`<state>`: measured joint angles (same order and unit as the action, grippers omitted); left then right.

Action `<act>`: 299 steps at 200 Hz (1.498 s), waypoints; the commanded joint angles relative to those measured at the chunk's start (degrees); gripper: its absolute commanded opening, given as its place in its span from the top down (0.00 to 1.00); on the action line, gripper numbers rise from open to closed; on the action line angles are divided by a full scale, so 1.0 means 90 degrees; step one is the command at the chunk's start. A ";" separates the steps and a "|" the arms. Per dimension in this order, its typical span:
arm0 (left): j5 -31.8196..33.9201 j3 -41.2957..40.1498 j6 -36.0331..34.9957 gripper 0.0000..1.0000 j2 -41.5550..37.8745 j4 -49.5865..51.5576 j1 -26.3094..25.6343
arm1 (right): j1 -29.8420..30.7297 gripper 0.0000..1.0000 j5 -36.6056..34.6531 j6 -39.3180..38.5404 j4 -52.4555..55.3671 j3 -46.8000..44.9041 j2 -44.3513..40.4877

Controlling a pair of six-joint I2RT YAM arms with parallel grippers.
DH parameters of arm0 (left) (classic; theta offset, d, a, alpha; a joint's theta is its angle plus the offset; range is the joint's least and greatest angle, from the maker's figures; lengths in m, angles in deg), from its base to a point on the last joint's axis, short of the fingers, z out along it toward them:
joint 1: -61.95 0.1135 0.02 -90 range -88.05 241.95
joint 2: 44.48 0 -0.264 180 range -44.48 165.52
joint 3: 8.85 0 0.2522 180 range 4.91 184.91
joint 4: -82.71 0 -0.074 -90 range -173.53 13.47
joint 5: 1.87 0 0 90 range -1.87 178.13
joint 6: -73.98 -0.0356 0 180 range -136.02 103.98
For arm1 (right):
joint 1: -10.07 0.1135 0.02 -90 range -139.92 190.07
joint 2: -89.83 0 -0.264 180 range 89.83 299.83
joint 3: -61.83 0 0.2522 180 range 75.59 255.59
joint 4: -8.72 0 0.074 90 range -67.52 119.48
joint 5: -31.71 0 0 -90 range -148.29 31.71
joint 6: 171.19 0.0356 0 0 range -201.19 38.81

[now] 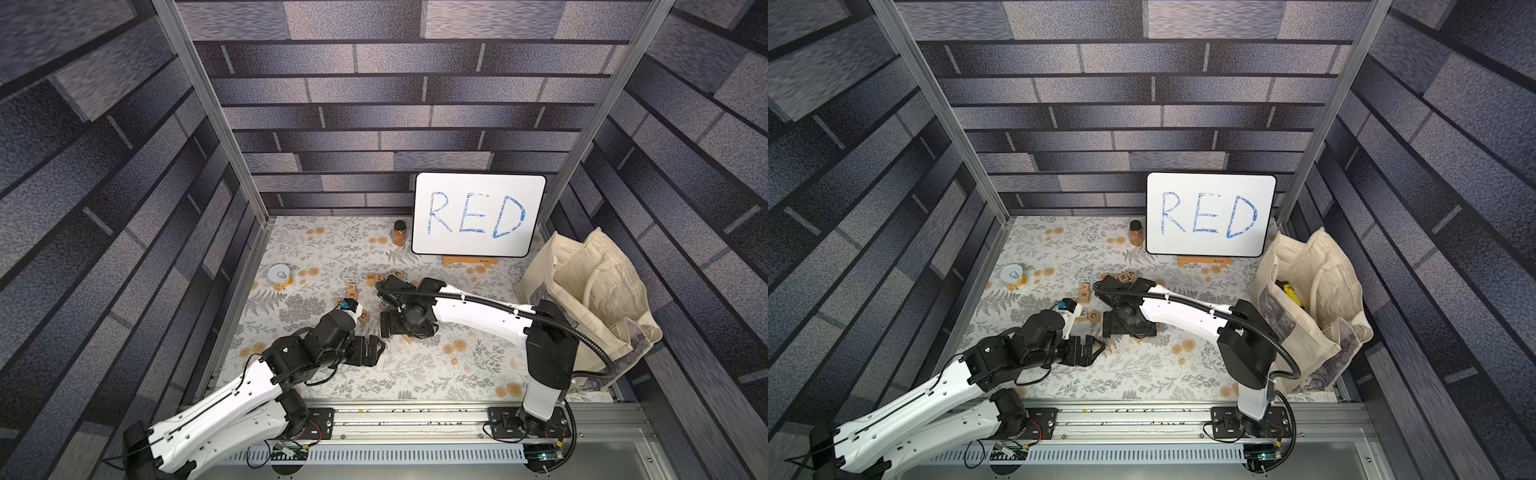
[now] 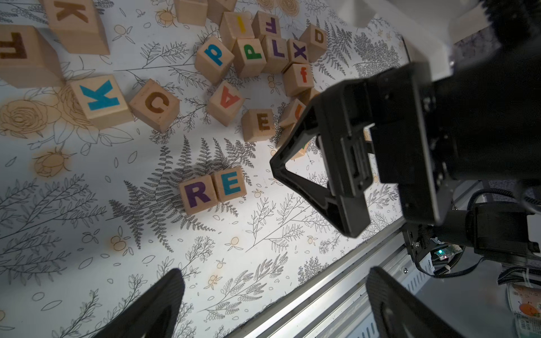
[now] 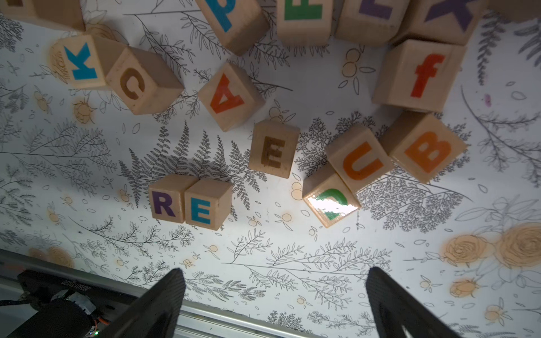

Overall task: Assemble the uppercase word "red" with letter blocks
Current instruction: Pick up the letter block from the center of the board.

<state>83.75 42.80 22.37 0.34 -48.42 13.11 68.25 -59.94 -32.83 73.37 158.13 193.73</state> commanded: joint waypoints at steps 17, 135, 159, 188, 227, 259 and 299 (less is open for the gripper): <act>-0.0225 0.0121 -0.0223 0.00 0.0236 -0.0442 0.0062 | -0.0142 0.01 0.0107 -0.1021 0.0150 -0.0103 -0.0275; -0.0671 0.0021 -0.0842 0.00 0.0703 -0.0970 0.0538 | -0.0335 0.04 0.0569 -0.3587 -0.0379 -0.0771 -0.0245; -0.0815 -0.0008 -0.0948 0.00 0.0756 -0.1037 0.0712 | -0.0359 0.06 0.0572 -0.3953 -0.0434 -0.0951 -0.0265; -0.0955 -0.0011 -0.1083 0.00 0.0802 -0.1098 0.0891 | -0.0453 0.08 0.0569 -0.4250 -0.0568 -0.1244 -0.0258; -0.1105 -0.0121 -0.1193 0.00 0.0881 -0.1269 0.1014 | -0.0542 0.17 0.0611 -0.4532 -0.0744 -0.1480 -0.0131; -0.1098 -0.0252 -0.1201 0.00 0.0860 -0.1417 0.1041 | -0.0627 0.24 0.0678 -0.4650 -0.0919 -0.1523 -0.0025; -0.1105 -0.0340 -0.1193 0.00 0.0860 -0.1492 0.1053 | -0.0681 0.32 0.0640 -0.4786 -0.0903 -0.1289 0.0221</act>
<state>74.74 40.88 12.89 8.12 -60.48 22.09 62.74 -54.69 -74.52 65.48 144.84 194.02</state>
